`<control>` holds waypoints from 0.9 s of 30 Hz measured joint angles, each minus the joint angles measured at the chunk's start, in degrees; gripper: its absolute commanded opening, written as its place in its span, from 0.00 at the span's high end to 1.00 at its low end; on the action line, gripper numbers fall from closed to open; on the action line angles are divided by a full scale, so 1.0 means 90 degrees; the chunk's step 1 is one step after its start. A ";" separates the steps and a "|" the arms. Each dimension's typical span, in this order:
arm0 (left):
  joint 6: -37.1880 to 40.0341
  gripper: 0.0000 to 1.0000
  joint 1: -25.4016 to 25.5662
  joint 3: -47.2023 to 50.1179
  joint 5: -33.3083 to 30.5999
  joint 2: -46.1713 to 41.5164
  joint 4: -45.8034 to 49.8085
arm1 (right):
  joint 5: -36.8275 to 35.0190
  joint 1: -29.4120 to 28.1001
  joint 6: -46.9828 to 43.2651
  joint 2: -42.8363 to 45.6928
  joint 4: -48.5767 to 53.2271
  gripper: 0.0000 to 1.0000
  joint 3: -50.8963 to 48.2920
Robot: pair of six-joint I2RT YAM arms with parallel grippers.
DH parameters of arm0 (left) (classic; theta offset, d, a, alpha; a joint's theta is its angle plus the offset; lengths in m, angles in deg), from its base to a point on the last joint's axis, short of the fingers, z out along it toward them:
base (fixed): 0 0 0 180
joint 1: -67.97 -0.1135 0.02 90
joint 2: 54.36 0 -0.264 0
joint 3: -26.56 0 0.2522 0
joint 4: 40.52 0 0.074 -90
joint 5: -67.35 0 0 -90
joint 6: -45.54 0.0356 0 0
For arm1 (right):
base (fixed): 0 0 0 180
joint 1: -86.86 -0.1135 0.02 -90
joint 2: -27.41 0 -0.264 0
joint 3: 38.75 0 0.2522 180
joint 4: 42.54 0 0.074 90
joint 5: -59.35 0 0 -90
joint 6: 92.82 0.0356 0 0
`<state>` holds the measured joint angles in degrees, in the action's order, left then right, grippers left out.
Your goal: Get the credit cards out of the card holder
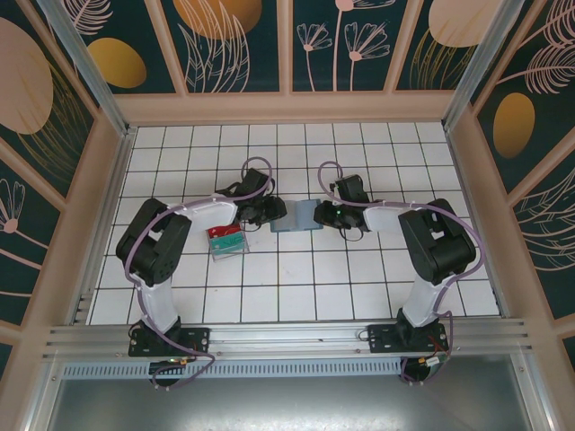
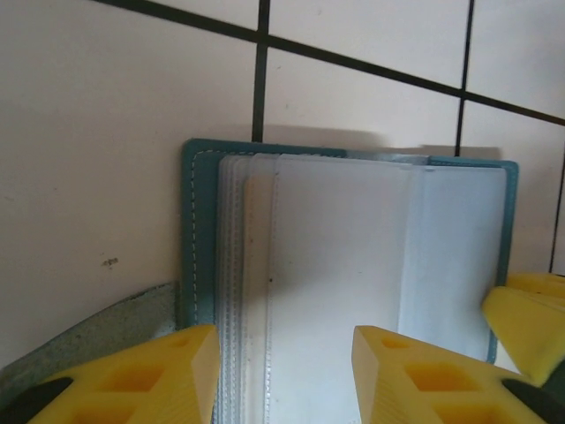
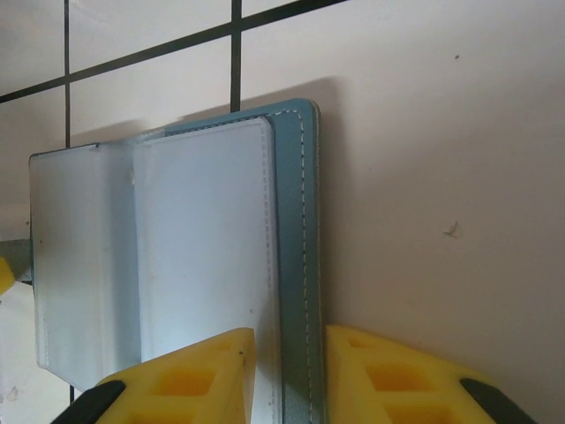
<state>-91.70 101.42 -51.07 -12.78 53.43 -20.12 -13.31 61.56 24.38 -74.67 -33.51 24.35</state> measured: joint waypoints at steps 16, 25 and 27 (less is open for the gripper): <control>0.0000 0.56 0.0073 -0.0058 -0.0049 0.0155 0.0005 | 0.0000 0.0000 0.0022 0.0000 0.0000 0.74 0.0000; 0.0002 0.56 0.0119 -0.0083 -0.0160 0.0151 0.0005 | 0.0000 -0.0012 0.0044 -0.0010 -0.0002 0.78 0.0000; 0.0002 0.55 0.0126 -0.0083 -0.0158 0.0151 0.0002 | 0.0000 -0.0017 0.0044 -0.0010 -0.0002 0.79 0.0000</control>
<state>-91.68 102.56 -51.82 -14.21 54.78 -20.10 -13.31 61.41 24.77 -74.76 -33.53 24.35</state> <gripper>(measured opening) 0.444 0.223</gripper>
